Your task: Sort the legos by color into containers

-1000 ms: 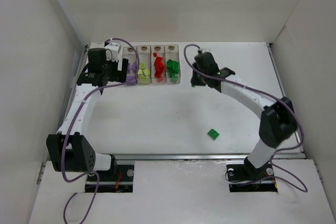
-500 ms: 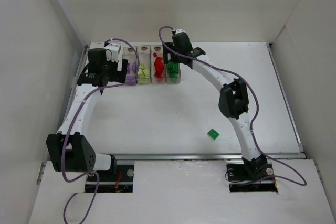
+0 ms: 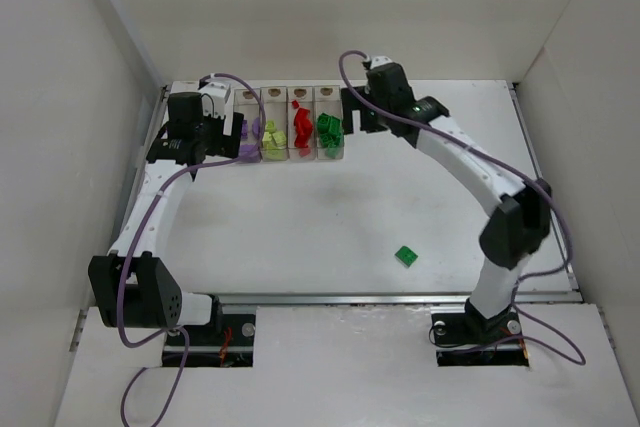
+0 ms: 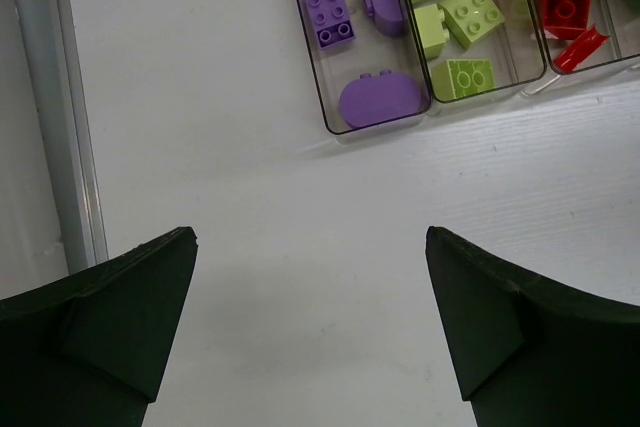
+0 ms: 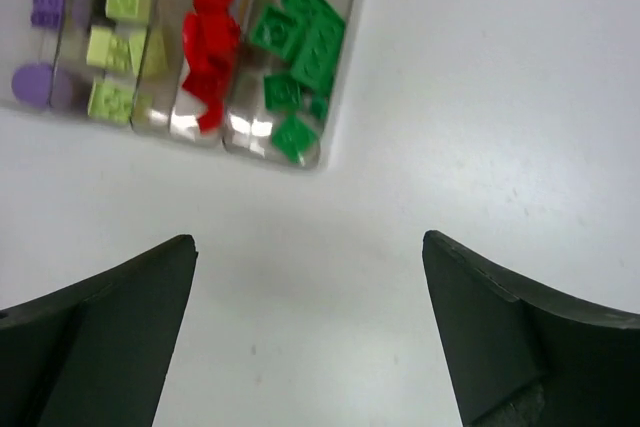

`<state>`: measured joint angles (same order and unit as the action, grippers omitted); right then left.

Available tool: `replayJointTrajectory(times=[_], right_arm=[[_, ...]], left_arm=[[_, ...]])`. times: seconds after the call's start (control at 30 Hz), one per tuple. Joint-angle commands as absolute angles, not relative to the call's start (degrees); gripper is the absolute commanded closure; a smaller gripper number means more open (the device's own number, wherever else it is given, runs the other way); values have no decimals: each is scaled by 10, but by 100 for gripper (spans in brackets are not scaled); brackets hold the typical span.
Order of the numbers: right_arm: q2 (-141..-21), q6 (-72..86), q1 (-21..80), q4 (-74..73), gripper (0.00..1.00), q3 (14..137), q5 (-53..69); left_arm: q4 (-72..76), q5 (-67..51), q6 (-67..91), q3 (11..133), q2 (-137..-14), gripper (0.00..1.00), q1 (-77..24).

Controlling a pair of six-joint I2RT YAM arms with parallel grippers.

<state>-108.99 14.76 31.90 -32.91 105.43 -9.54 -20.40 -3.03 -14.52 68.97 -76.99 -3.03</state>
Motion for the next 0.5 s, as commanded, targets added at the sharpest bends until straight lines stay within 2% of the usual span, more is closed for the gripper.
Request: replayJointTrajectory(times=[0.0,0.17,0.27,0.47], right_arm=[[-1009,151,317,-435,0,917,-106],[-943,184,350,-576,0,758,-83],[-943,197,375,-618,0,730,-88],[-962,192,375,-613,0,706,-72]], left_arm=[[-192,-38,-149,697,-758,2,-29],[-197,-49,-143,697,-772,2,-29],[-197,-56,-138,697,-777,2,-29],[-197,-81,-133,697,-782,2,-29]])
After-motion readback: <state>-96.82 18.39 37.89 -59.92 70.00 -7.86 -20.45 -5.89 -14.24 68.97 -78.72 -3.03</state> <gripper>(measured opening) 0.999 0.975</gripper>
